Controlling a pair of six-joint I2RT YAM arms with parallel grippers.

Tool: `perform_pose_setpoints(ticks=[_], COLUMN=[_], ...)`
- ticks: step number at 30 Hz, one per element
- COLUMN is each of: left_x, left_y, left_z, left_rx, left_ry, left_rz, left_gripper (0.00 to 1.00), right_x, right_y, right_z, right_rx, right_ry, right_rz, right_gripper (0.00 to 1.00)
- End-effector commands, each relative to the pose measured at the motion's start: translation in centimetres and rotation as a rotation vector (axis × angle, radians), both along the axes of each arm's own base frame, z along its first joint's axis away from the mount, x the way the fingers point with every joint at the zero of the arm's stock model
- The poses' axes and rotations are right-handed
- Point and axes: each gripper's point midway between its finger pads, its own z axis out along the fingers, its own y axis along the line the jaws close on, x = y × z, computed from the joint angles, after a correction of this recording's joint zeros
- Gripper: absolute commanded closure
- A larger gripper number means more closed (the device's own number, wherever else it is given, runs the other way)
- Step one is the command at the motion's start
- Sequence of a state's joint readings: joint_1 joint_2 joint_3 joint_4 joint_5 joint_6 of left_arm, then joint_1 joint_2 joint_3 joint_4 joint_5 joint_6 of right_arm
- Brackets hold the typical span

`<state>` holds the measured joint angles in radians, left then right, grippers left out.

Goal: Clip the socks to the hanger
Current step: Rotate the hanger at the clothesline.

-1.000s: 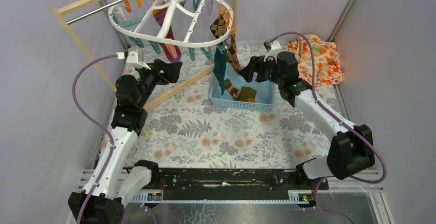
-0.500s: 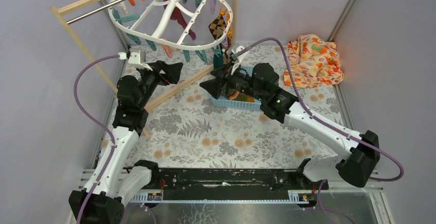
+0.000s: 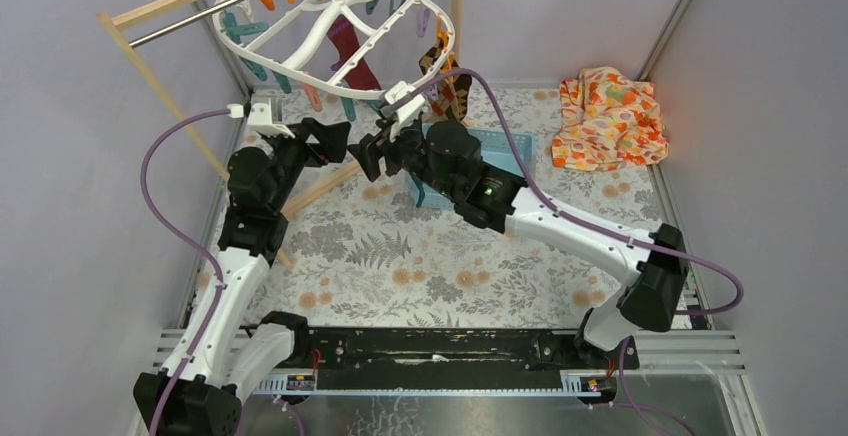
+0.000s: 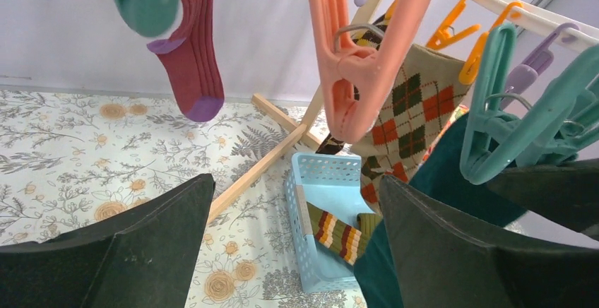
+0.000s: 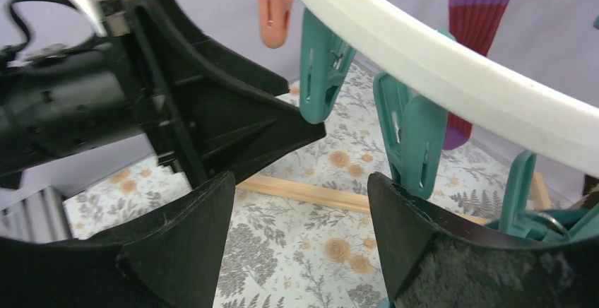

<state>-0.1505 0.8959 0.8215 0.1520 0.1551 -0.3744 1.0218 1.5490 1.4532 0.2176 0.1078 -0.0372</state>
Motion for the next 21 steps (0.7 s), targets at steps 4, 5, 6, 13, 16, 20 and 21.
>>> perform_pose_setpoints(ticks=[4, 5, 6, 13, 16, 20, 21], left_x=[-0.2, -0.2, -0.1, -0.3, -0.4, -0.6, -0.6], left_y=[0.9, 0.9, 0.9, 1.4, 1.6, 1.5, 1.6], left_z=[0.5, 0.4, 0.2, -0.3, -0.6, -1.0, -1.1], left_rx=[0.023, 0.022, 0.024, 0.030, 0.033, 0.030, 0.029], left_ry=[-0.018, -0.012, -0.003, 0.021, 0.039, 0.047, 0.051], left_rz=[0.041, 0.043, 0.047, 0.073, 0.080, 0.077, 0.078], left_gripper=[0.06, 0.06, 0.06, 0.05, 0.05, 0.05, 0.05], right_x=[2.8, 3.0, 3.3, 6.1, 7.0, 7.5, 7.6], right_y=[0.5, 0.7, 1.0, 1.5, 1.6, 1.4, 1.2], right_z=[3.9, 4.1, 4.2, 5.5, 5.9, 6.1, 6.1], right_rx=[0.028, 0.025, 0.023, 0.036, 0.045, 0.050, 0.051], right_ry=[-0.090, -0.092, -0.093, -0.081, -0.076, -0.074, -0.073], right_rz=[-0.148, -0.152, -0.157, -0.197, -0.201, -0.223, -0.230], right_gripper=[0.24, 0.24, 0.24, 0.24, 0.24, 0.24, 0.24])
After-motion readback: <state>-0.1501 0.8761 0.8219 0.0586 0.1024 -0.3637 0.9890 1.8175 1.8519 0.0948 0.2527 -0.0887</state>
